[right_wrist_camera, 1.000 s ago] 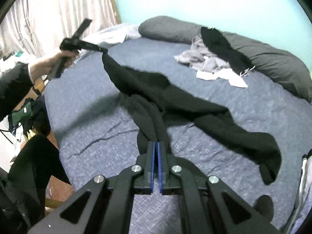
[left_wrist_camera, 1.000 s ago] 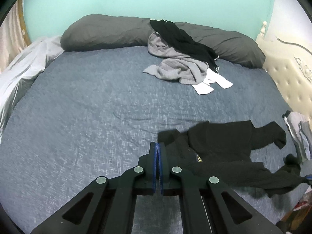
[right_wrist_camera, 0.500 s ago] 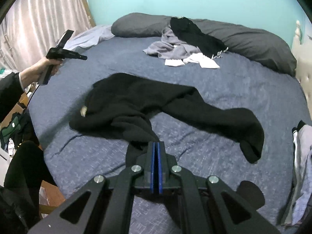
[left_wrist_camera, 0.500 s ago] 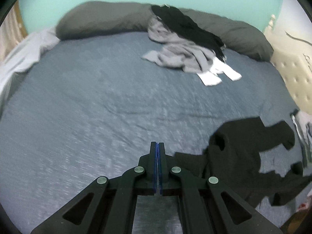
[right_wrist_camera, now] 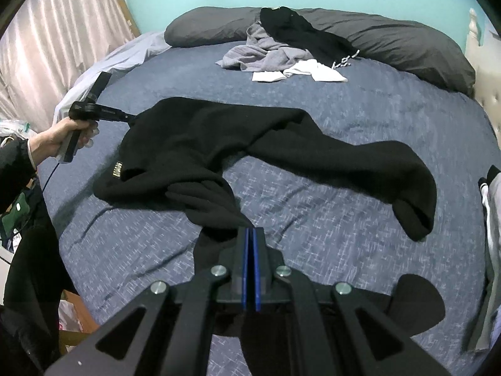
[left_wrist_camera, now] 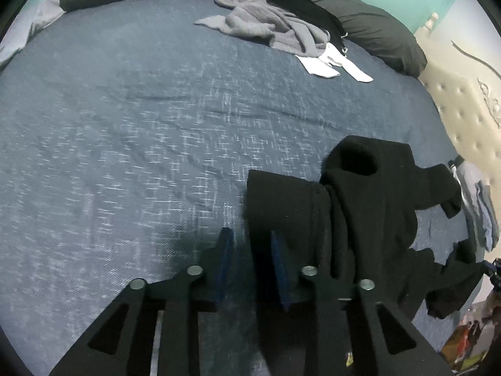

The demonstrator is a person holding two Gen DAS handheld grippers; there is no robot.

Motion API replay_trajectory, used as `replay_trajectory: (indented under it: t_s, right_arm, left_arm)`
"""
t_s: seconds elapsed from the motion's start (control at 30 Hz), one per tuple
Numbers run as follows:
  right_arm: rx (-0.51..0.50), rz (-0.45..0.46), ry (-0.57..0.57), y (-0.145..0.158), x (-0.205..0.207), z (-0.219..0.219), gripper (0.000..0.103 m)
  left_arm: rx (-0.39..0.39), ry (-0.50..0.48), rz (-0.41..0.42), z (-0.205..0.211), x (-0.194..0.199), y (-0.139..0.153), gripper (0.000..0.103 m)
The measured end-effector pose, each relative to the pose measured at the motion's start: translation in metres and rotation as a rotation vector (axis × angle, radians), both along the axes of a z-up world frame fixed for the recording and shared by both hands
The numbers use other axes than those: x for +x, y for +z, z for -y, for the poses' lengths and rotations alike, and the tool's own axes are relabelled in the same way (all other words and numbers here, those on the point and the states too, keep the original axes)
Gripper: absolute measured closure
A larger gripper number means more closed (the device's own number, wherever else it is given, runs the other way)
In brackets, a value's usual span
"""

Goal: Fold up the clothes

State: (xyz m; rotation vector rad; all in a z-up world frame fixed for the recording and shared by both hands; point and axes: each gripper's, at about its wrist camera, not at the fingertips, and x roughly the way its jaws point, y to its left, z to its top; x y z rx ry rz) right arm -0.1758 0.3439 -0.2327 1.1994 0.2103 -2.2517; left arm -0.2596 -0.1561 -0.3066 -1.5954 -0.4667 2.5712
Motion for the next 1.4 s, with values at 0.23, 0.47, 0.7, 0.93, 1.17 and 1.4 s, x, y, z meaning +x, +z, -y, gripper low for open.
replay_trajectory:
  t_s: [0.23, 0.47, 0.7, 0.93, 1.17, 1.4]
  right_arm:
    - [-0.001, 0.018, -0.011, -0.013, -0.006, -0.002, 0.1]
    - [-0.002, 0.031, -0.016, -0.02, -0.015, -0.002, 0.1]
    - [-0.003, 0.044, -0.032, -0.027, -0.017, -0.005, 0.1]
    - [-0.008, 0.046, -0.037, -0.028, -0.015, -0.006, 0.1]
    - [-0.026, 0.048, -0.043, -0.028, -0.015, -0.005, 0.1]
    - [-0.029, 0.058, -0.043, -0.031, -0.015, -0.003, 0.1]
  left_arm:
    - [0.06, 0.01, -0.053, 0.006, -0.017, -0.006, 0.052]
    - [0.097, -0.043, -0.058, -0.004, -0.027, -0.013, 0.076]
    - [0.059, -0.093, -0.093, -0.02, -0.025, 0.003, 0.103]
    - [0.041, -0.083, -0.155, -0.017, -0.029, 0.045, 0.103]
    - [0.015, -0.064, -0.091, -0.011, -0.028, 0.034, 0.092]
    - [0.045, -0.017, -0.054, -0.005, -0.028, 0.0, 0.047]
